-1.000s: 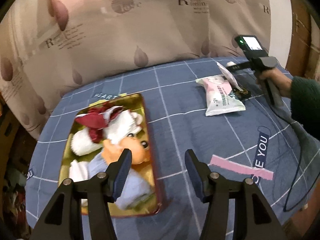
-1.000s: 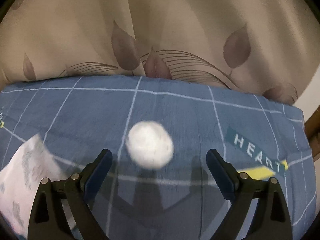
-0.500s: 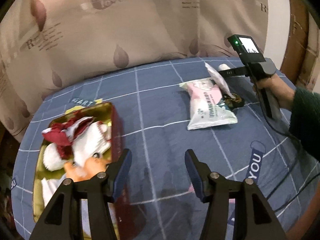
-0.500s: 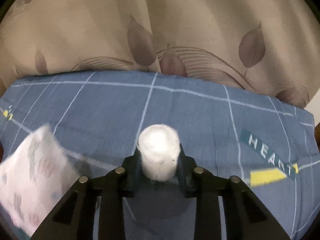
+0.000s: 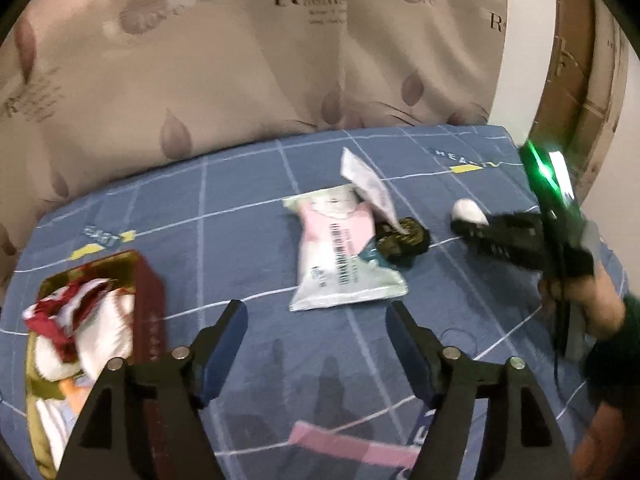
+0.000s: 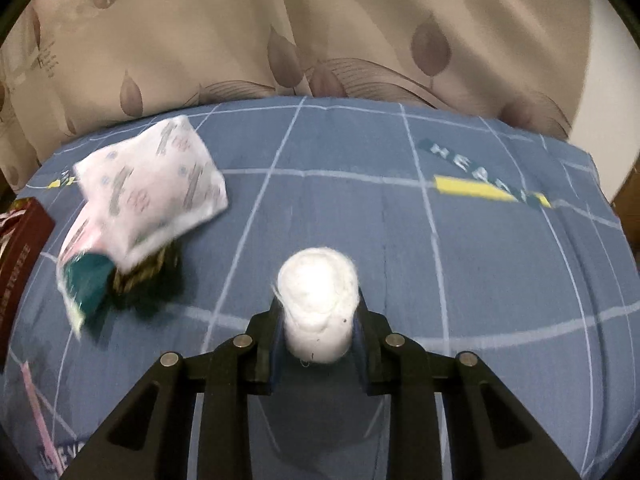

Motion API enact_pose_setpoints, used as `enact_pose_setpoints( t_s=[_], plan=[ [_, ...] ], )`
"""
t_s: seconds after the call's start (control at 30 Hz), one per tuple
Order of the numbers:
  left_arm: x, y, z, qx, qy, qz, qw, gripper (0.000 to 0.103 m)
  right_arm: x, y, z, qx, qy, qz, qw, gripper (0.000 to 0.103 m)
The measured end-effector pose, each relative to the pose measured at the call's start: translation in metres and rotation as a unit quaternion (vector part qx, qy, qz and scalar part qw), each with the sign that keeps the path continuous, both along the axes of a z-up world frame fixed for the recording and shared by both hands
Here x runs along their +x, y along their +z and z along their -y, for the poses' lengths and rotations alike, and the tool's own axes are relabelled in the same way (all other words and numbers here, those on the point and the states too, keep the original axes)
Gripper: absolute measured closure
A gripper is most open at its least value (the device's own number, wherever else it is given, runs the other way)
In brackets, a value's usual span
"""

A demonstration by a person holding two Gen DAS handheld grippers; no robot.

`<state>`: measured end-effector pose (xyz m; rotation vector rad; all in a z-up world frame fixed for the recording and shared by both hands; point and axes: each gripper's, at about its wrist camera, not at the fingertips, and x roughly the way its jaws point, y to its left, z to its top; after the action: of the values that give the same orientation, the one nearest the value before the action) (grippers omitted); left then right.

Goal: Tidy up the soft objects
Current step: 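Grasp the pink wipes pack with the left gripper while the right gripper holds the cotton ball, then carry the pink wipes pack toward the tin with the left gripper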

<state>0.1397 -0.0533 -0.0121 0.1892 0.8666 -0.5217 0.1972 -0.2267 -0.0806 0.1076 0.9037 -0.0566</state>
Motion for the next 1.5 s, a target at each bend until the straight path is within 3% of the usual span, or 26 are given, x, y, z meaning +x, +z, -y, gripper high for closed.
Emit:
enact_pose_setpoints(
  t_s=[0.13, 0.33, 0.47, 0.73, 0.97, 1.07, 1.23, 1.5],
  plan=[
    [0.021, -0.004, 0.017, -0.006, 0.001, -0.028, 0.9996, 0.027, -0.011, -0.001, -0.001, -0.001, -0.008, 0.001, 1.0, 0.077],
    [0.044, -0.014, 0.044, 0.015, 0.003, -0.029, 0.9995, 0.027, -0.004, -0.003, -0.007, -0.033, -0.006, -0.004, 0.999, 0.077],
    [0.059, -0.018, 0.057, 0.015, -0.005, -0.038, 0.9992, 0.027, -0.007, -0.004, -0.004, -0.023, -0.006, -0.002, 1.0, 0.076],
    [0.083, -0.039, 0.065, 0.017, 0.009, -0.073, 0.9971, 0.027, -0.007, -0.004, -0.002, -0.018, -0.003, -0.002, 1.0, 0.075],
    [0.101, -0.065, 0.065, 0.042, 0.039, -0.08, 0.9952, 0.027, -0.007, -0.005, -0.002, -0.018, -0.001, -0.001, 1.0, 0.074],
    [0.1, -0.068, 0.064, 0.03, 0.039, -0.074, 0.9961, 0.027, -0.007, -0.005, -0.002, -0.019, -0.001, -0.002, 1.0, 0.074],
    [0.095, -0.065, 0.059, 0.016, 0.045, -0.08, 0.9957, 0.044, -0.007, -0.005, -0.002, -0.017, 0.0, -0.001, 1.0, 0.074],
    [0.077, -0.057, 0.053, 0.043, 0.05, -0.06, 0.996, 0.047, -0.007, -0.005, 0.0, -0.012, 0.001, -0.001, 1.0, 0.074]
  ],
)
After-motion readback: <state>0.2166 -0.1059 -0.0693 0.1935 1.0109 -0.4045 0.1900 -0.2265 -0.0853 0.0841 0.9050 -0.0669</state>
